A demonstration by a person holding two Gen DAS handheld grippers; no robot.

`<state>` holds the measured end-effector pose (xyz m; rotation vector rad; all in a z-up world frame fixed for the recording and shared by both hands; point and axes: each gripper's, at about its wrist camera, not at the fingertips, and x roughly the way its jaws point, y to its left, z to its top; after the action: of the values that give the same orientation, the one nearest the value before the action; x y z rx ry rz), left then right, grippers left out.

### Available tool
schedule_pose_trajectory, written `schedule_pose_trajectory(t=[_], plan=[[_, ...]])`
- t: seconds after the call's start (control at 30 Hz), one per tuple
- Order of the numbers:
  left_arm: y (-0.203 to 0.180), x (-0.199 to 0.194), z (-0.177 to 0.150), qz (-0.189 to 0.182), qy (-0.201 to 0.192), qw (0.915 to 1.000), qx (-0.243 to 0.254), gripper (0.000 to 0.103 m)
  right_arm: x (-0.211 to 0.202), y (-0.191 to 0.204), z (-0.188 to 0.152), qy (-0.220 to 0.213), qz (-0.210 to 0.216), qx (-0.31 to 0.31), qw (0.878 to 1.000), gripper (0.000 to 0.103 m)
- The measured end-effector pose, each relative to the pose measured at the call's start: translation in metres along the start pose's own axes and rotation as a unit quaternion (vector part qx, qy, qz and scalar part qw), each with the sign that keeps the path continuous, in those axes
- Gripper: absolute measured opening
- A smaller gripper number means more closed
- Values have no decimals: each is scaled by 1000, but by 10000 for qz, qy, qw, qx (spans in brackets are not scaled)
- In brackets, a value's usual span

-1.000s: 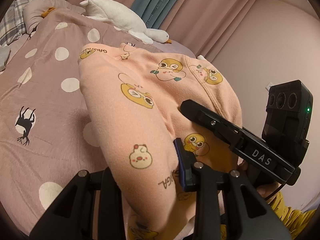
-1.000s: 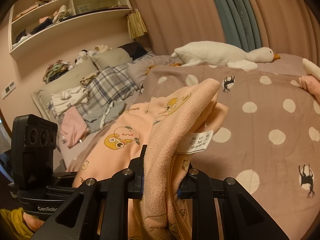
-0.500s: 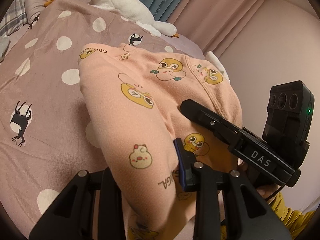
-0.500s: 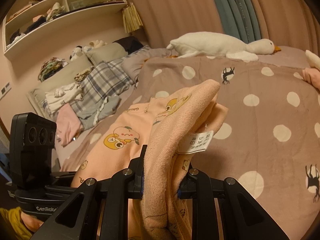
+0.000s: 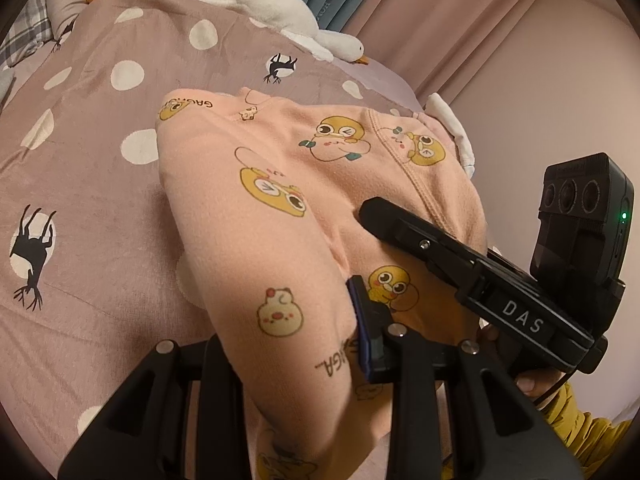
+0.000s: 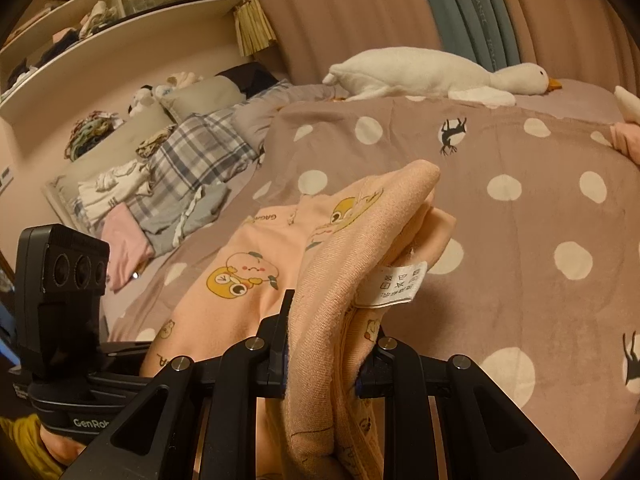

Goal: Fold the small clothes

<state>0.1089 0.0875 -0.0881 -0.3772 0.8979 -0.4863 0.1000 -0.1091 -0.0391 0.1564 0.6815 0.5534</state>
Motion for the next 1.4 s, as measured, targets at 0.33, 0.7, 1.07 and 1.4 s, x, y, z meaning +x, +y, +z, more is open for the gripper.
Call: schedule_pose_trajectory(t=[0.33, 0.7, 1.07, 1.4], plan=[[14, 17, 5, 55, 129, 9998, -151, 31, 20, -9, -1, 164, 28, 73, 9998, 23], [18, 31, 13, 98, 219, 9996, -151, 31, 30, -20, 0, 183, 28, 159, 9997, 23], [23, 49, 21, 90, 309, 9992, -255, 31, 40, -33, 0, 237, 28, 317, 9992, 23], [24, 57, 24, 149, 367, 9989, -243, 31, 46, -39, 0, 282, 22, 367, 9989, 23]])
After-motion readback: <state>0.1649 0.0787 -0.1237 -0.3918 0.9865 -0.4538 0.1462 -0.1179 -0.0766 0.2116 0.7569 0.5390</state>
